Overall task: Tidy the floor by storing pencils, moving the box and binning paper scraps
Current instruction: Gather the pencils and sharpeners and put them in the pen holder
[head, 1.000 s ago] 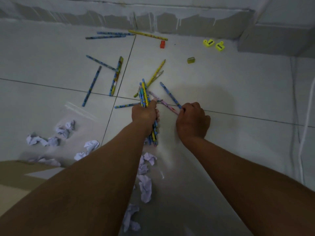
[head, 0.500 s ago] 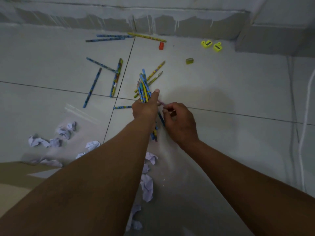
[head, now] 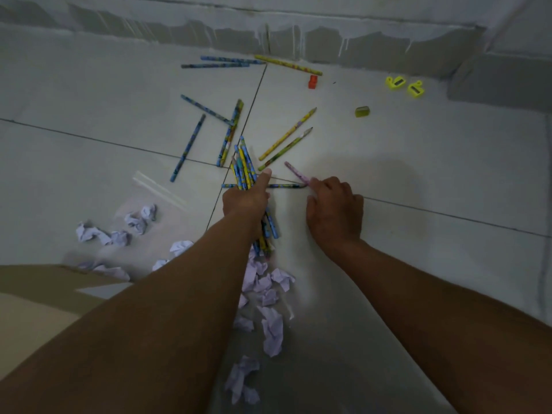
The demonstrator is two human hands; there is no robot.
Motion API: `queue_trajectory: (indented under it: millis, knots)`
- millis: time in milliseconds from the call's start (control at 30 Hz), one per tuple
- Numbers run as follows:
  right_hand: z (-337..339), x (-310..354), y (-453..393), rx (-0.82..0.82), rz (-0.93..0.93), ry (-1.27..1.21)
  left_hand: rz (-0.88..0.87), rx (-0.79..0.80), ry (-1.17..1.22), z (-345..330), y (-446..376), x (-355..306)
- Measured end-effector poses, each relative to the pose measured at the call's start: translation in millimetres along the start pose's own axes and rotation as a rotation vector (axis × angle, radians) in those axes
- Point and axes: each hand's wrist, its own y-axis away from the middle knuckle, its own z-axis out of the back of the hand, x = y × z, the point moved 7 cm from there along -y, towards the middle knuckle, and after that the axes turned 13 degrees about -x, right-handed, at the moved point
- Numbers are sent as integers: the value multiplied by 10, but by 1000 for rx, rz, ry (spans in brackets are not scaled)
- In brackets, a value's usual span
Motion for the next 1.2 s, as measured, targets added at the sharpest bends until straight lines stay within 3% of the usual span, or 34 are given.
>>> queue_trajectory:
  millis: [367,500,600,833,1000,1200]
  knots:
    - [87,-129,-14,-42,-184,-18,-39,47,-48,-20,126,-17]
    - [192,67,6,-128,-183,-298,-19,90,-34,-39,254,-120]
    - [208,258,14,-102,-189,-516,-31,104,-6,-87,308,-213]
    - [176,430,-46,-17,-220,-683,-3,89,58,-82,247,-217]
    - [96,404,-95,-52,-187,-626,35,-28,52,89,62,-188]
    - [-163,563,-192,8,74,-304,116,-72,97,210,-164,-116]
